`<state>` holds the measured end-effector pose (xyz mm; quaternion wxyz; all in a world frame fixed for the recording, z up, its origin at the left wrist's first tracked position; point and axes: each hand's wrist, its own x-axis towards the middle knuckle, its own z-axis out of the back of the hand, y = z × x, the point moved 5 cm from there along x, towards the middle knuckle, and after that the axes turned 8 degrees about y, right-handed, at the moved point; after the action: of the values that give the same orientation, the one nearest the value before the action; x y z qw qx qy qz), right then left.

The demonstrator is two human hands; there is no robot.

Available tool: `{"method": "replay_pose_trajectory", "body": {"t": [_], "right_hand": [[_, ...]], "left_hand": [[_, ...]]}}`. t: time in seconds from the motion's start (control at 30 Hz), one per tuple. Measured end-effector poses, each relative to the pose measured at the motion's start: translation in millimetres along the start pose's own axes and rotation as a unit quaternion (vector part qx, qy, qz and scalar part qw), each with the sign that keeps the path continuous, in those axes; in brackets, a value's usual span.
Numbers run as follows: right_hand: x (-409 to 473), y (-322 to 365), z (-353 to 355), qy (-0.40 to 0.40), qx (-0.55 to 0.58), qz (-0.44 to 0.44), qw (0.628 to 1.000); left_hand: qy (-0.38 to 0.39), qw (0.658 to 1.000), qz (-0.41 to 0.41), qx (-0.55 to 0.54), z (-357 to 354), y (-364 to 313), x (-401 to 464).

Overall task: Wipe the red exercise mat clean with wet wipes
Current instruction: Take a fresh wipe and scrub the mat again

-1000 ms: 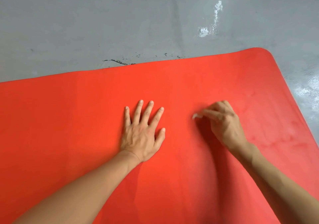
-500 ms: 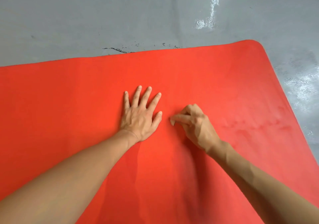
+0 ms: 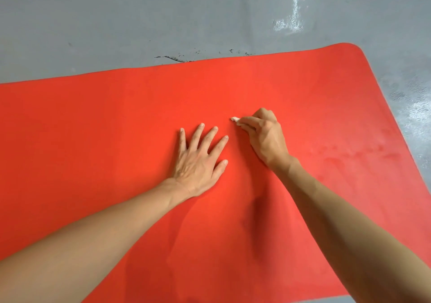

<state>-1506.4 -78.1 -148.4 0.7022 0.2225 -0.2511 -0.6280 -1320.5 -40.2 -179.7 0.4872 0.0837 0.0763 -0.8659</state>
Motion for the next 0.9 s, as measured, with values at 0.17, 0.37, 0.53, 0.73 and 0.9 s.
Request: {"method": "replay_pose_trajectory", "body": {"t": [0.17, 0.37, 0.53, 0.73, 0.9], "right_hand": [[-94.0, 10.2, 2.9, 0.13, 0.002, 0.143, 0.981], [-120.8, 15.1, 6.9, 0.196, -0.038, 0.23, 0.953], [-62.1, 4.2, 15.0, 0.032, -0.019, 0.055, 0.998], [-149.1, 24.7, 5.9, 0.149, 0.008, 0.167, 0.975], [-214.3, 29.8, 8.5, 0.276, -0.003, 0.256, 0.926]], "left_hand": [[-0.006, 0.998, -0.051, 0.019, -4.1, -16.0, -37.2], [-0.003, 0.996, -0.083, 0.031, -16.8, -35.3, -68.8], [0.007, 0.996, -0.082, 0.03, -14.4, -41.7, -75.1], [0.002, 0.991, -0.125, 0.038, -16.8, -46.2, -100.5], [-0.002, 0.991, -0.132, 0.033, -23.7, -51.1, -118.5]]}}
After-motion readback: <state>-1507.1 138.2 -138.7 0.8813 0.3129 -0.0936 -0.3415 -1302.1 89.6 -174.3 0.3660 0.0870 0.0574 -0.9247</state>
